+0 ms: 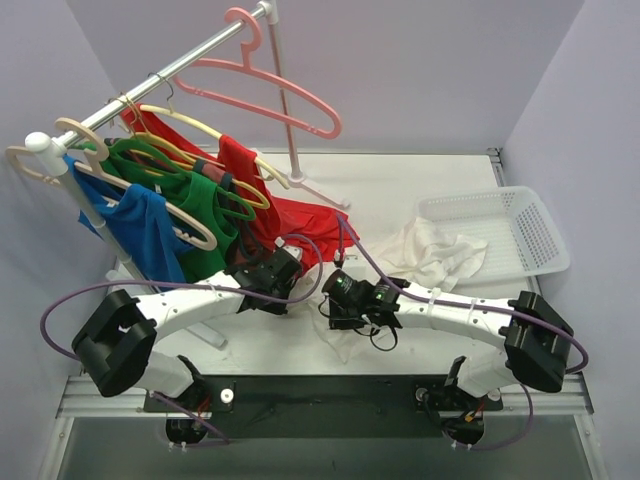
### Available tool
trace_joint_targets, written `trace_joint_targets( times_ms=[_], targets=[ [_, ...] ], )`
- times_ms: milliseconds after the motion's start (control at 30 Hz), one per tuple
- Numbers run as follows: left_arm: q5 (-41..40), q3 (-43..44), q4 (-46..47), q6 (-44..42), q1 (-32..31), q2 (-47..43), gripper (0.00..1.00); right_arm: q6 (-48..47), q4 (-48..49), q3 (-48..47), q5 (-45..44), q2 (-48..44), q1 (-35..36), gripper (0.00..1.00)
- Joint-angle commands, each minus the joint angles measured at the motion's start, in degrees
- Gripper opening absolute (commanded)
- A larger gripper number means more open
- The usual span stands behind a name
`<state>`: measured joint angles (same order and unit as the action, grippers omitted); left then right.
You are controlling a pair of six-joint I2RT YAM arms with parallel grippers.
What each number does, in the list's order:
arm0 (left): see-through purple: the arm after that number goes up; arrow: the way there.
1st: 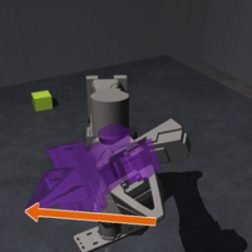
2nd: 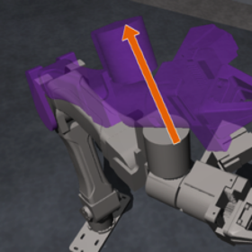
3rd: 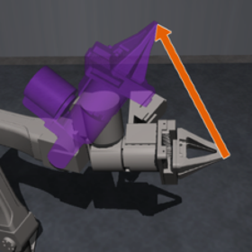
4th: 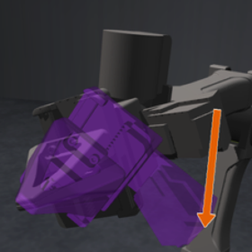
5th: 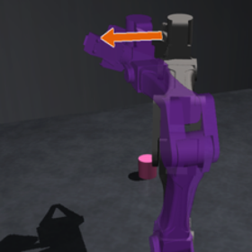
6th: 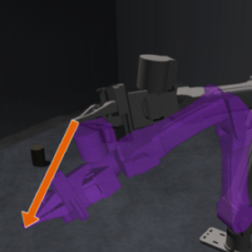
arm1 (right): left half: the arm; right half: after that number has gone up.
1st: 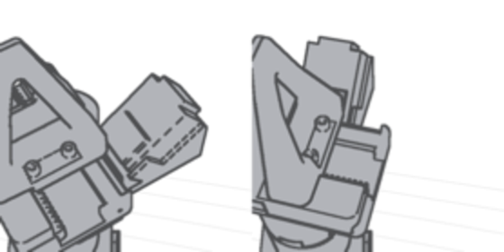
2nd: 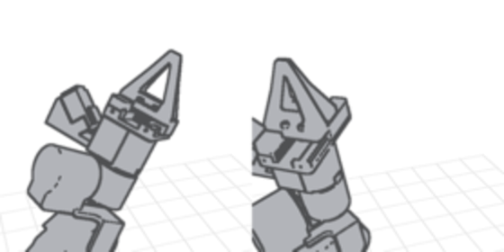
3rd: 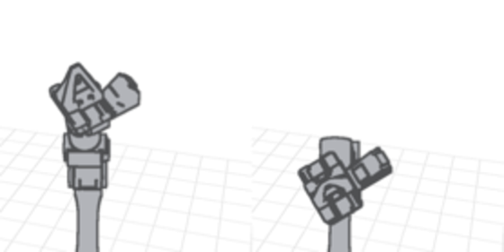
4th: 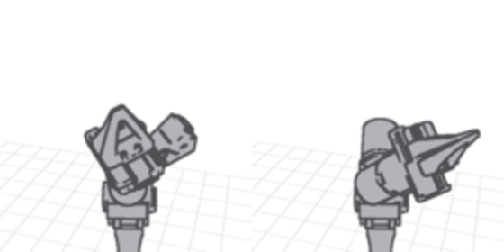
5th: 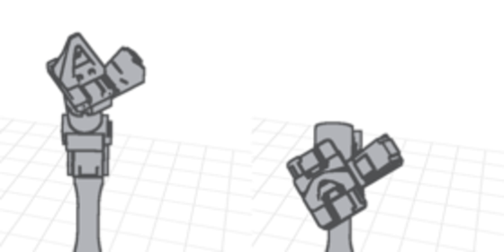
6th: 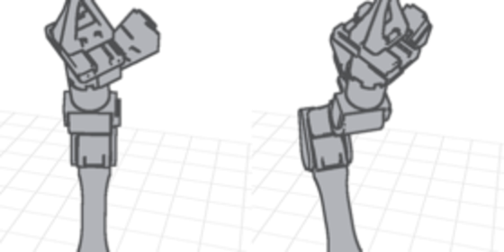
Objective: Place the tank top on the hanger
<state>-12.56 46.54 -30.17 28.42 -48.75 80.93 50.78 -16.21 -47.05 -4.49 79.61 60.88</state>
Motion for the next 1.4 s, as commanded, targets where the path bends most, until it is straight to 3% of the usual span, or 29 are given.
trace_joint_targets(
  times_ms=[0, 67, 100, 400, 600, 800, 933, 1200, 1367],
  targets=[
    [3.1, -1.5, 3.3, -1.6, 2.5, -1.6, 0.13, 3.0, -6.6, -5.1, -10.5, 0.0, 2.0, 0.12],
    [3.9, -1.9, 2.2, -1.9, 2.9, -4.4, 0.02, 2.2, -8.6, -5.2, -13.2, -1.6, 2.5, 0.00],
    [5.0, -2.0, 1.5, -1.8, 3.0, -5.7, 0.00, 1.8, -11.1, -5.6, -14.1, -4.0, 2.6, 0.00],
    [15.7, 2.9, -13.1, 3.8, 3.6, -31.5, 0.00, -12.1, -33.4, -17.8, -24.2, -22.7, 3.5, 0.00],
    [21.8, 13.4, -20.0, 5.0, 3.8, -41.6, 0.00, -22.6, -45.0, -35.9, -27.5, -22.7, 4.0, 0.00],
    [19.6, 31.0, -26.7, 2.5, 3.8, -39.7, 0.00, -29.0, -50.8, -53.2, -37.2, -18.8, 4.2, 0.00],
    [16.9, 40.9, -29.2, 0.4, 3.8, -37.9, 0.00, -34.5, -51.2, -59.8, -41.3, -17.0, 3.8, 0.00],
    [13.0, 55.1, -33.3, -1.3, 2.8, -35.0, 0.00, -37.3, -46.3, -63.5, -35.4, -10.8, 3.0, 0.00],
    [15.2, 56.3, -31.2, -0.7, 1.6, -35.2, 0.00, -38.7, -40.9, -64.8, -32.9, -6.2, 2.7, 0.00]
  ],
)
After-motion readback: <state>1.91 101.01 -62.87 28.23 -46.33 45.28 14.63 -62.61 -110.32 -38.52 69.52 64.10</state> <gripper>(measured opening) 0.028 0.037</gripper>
